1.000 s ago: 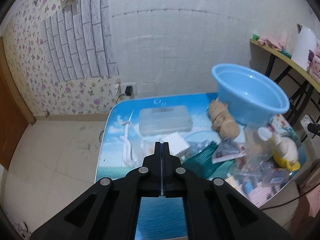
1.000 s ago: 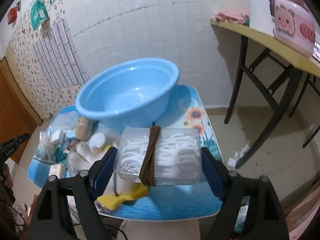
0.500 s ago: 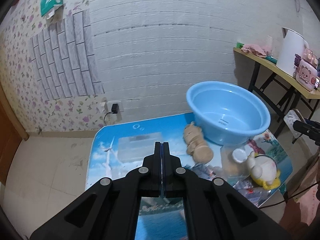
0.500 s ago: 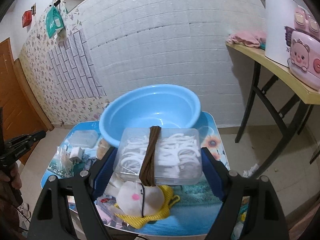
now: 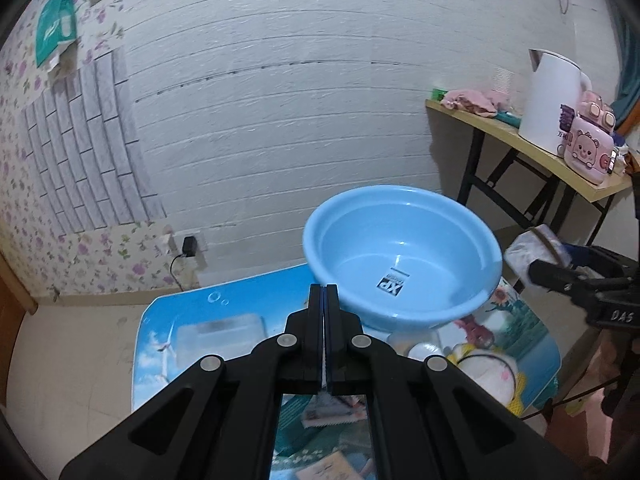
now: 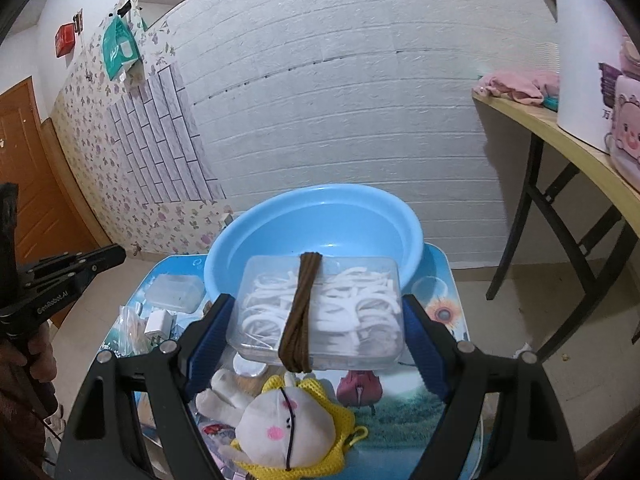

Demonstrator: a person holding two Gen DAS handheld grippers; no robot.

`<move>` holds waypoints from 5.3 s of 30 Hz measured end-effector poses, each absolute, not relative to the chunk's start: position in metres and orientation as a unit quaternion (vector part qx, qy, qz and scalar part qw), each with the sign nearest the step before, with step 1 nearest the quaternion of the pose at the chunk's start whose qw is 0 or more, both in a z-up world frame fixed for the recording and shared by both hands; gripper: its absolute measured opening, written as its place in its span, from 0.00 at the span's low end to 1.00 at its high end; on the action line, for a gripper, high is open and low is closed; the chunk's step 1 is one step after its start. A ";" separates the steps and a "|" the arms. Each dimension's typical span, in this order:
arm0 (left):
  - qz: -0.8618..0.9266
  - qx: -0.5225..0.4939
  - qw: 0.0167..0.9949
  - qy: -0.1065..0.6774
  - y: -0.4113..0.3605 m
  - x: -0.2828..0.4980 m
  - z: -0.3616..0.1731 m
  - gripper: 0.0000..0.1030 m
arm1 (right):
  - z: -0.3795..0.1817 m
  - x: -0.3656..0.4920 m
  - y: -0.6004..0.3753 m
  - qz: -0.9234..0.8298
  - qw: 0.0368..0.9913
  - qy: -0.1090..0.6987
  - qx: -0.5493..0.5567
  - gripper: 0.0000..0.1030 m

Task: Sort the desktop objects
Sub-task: 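Lift the swab bag with left gripper while right gripper lifts the clear box toward the basin, then lower the swab bag into the blue basin and open left gripper while right gripper releases the box there, then withdraw both grippers from the basin back over the table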

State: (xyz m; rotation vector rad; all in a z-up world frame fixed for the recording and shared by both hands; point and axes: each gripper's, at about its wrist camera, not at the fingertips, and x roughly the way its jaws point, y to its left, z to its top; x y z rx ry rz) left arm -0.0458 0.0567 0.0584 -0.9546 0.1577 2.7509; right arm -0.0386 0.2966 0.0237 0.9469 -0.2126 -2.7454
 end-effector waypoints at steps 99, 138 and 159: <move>0.899 -0.395 0.160 0.100 0.140 -0.134 -0.019 0.68 | -0.022 -0.119 0.288 -0.912 0.155 -0.043 0.378 0.80; 0.927 -0.371 0.037 0.026 0.018 -0.013 0.007 1.00 | 0.020 -0.004 0.240 -0.949 0.037 -0.002 0.313 1.00; 0.913 -0.398 0.088 -0.022 -0.011 0.021 -0.024 1.00 | -0.013 0.019 0.254 -0.932 0.065 -0.044 0.353 1.00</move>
